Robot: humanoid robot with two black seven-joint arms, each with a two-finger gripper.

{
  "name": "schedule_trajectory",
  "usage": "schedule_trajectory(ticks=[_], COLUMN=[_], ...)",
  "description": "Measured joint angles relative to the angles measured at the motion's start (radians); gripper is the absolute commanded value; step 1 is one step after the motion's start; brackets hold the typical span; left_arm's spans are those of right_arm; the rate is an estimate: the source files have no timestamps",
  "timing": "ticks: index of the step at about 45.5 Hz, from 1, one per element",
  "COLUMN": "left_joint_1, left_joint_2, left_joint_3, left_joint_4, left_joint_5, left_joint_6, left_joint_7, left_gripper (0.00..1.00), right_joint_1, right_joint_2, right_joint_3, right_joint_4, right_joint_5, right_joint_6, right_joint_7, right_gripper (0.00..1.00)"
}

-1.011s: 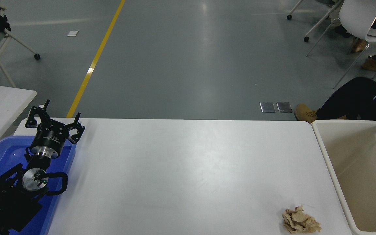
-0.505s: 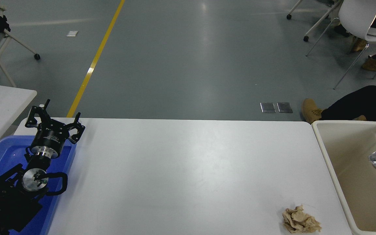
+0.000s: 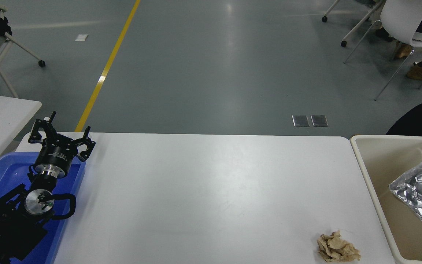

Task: Clean the table surface

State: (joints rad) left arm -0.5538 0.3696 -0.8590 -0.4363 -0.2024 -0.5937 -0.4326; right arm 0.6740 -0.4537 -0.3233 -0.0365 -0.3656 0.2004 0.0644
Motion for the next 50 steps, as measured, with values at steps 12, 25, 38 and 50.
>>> schedule_trajectory(ticks=[12,25,38,50], left_joint_1=[0.0,0.0,0.0,0.0], left_joint_2=[0.0,0.0,0.0,0.0], left_joint_3=[0.0,0.0,0.0,0.0], left_joint_4=[0.0,0.0,0.0,0.0], left_joint_5=[0.0,0.0,0.0,0.0], left_joint_6=[0.0,0.0,0.0,0.0], left_joint_7=[0.0,0.0,0.0,0.0], left_gripper=[1.0,1.0,1.0,1.0], right_joint_1=[0.0,0.003,0.084,0.225], right_joint_2=[0.006,0.008,-0.01,-0.053], right_joint_3=[0.01,0.033,0.166,0.332], right_joint_4=[0.0,0.002,0.001,0.002], right_joint_5=[0.004,0.007,0.008,0.008], right_joint_6=[-0.071,-0.113,-0.122,-0.124], right_joint_7=[0.0,-0.001,-0.002,-0.002], right_gripper=[0.79,0.93,0.98,0.98])
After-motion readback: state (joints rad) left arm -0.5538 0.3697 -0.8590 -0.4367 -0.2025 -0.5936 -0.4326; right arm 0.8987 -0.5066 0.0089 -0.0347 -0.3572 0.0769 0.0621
